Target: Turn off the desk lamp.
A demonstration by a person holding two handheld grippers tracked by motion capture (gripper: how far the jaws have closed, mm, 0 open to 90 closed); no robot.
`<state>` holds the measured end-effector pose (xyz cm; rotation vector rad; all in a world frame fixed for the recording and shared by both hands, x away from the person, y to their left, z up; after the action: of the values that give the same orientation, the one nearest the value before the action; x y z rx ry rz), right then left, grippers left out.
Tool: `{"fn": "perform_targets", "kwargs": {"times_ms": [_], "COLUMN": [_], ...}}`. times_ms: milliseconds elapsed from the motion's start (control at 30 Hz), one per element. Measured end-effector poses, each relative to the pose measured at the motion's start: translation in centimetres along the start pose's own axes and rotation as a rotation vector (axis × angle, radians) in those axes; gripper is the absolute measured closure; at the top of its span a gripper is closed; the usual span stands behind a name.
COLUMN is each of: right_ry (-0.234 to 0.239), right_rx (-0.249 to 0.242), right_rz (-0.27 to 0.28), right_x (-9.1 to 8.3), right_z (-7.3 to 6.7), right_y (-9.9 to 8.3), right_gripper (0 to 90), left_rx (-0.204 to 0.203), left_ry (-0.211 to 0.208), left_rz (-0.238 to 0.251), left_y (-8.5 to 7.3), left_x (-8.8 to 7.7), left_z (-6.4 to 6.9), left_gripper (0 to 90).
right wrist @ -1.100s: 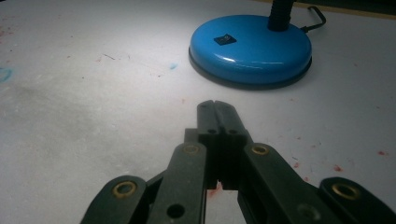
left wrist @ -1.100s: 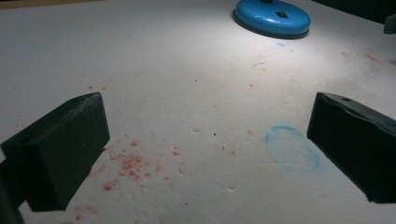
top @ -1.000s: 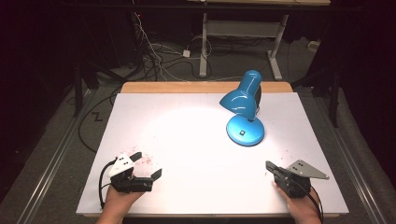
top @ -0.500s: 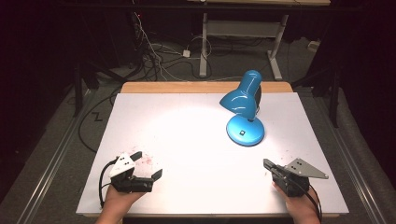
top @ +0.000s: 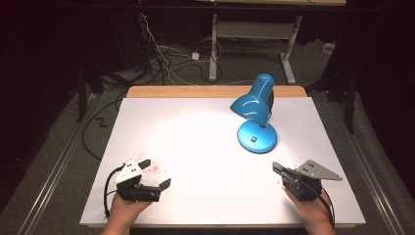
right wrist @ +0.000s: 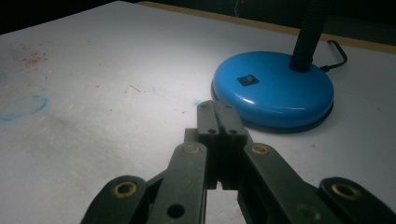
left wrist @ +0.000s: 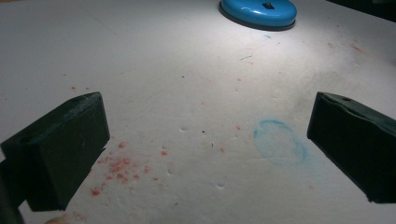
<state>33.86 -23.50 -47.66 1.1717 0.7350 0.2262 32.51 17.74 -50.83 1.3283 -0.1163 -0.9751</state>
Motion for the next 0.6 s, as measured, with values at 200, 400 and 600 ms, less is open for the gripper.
{"fn": "perform_targets", "kwargs": {"times_ms": [200, 400, 600], "right_ry": [-0.009, -0.004, -0.003], "right_rx": [0.001, 0.009, 0.008], "right_rz": [0.020, 0.027, 0.034], "right_x": [0.1, 0.6, 1.6], "right_z": [0.6, 0.9, 1.0], "right_y": [0.7, 1.5, 2.3], "right_gripper": [90.0, 90.0, 90.0], "left_rx": [0.001, -0.005, 0.002], "left_ry": [0.006, -0.014, 0.000], "left_rz": [0.003, 0.016, 0.029], "left_y": [0.0, 0.0, 0.1], "left_x": [0.1, 0.0, 0.1], "left_z": [0.0, 0.0, 0.0], "left_gripper": [0.0, 0.0, 0.0]}}
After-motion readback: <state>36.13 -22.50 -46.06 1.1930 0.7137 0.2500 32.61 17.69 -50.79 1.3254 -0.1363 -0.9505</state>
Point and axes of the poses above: each handheld gripper's, and its own axes: x roughly forward along the jaws, y roughly out of its top, z roughly to its right, the point moved 6 cm from there along x, roughly forward along the jaws, and after that the axes turned 11 degrees about -x, right-handed, at the moved point
